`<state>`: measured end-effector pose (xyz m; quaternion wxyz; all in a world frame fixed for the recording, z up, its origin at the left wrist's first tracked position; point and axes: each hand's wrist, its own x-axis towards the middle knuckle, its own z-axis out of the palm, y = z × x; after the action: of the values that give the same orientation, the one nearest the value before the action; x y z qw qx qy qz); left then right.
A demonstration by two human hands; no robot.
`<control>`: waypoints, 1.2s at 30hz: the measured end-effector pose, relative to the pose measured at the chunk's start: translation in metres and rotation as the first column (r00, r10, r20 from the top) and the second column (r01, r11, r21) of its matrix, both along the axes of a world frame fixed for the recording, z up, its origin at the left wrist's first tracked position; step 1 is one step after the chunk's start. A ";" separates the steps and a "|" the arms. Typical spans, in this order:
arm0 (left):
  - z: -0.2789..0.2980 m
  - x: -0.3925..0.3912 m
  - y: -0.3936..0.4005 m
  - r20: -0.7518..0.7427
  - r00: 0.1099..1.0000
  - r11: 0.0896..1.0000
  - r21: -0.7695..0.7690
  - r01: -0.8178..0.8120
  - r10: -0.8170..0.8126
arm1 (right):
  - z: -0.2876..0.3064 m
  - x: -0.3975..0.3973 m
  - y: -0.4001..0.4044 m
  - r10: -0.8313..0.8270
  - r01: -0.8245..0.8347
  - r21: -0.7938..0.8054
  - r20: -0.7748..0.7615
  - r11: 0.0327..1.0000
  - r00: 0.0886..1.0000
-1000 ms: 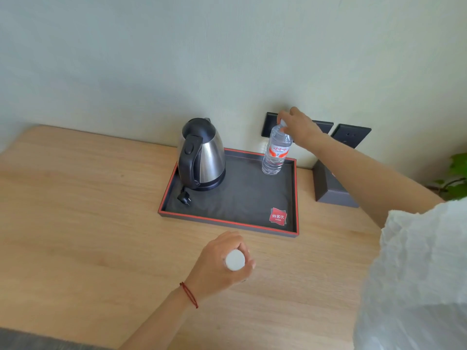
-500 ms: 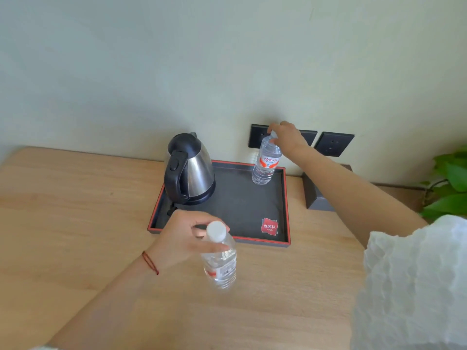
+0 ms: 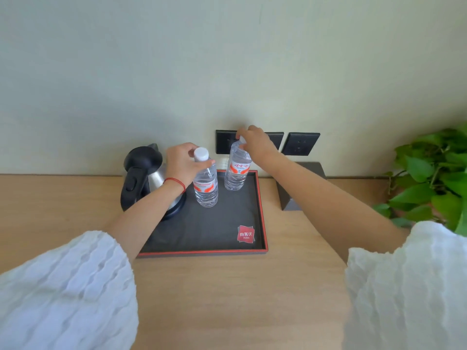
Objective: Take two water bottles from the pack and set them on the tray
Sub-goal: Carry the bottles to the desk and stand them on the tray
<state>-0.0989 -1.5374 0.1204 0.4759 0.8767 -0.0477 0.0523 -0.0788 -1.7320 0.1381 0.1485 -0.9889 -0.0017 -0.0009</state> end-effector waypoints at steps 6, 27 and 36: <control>-0.006 0.024 -0.019 0.024 0.995 0.993 0.066 -0.095 0.094 | -0.004 0.003 0.003 0.035 -0.036 0.012 0.038 0.999 0.999; 0.012 0.046 -0.041 0.070 0.997 0.859 0.510 -0.055 0.023 | 0.003 -0.002 0.015 0.029 -0.028 -0.007 0.032 1.000 0.999; 0.003 0.046 -0.044 -0.048 0.998 0.947 0.320 -0.015 0.032 | 0.005 -0.003 0.017 0.035 -0.035 0.011 0.020 0.999 0.999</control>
<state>-0.0533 -1.5810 0.1238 0.3283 0.9436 -0.0326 0.0264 -0.0823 -1.7155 0.1426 0.1539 -0.9878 -0.0205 -0.0081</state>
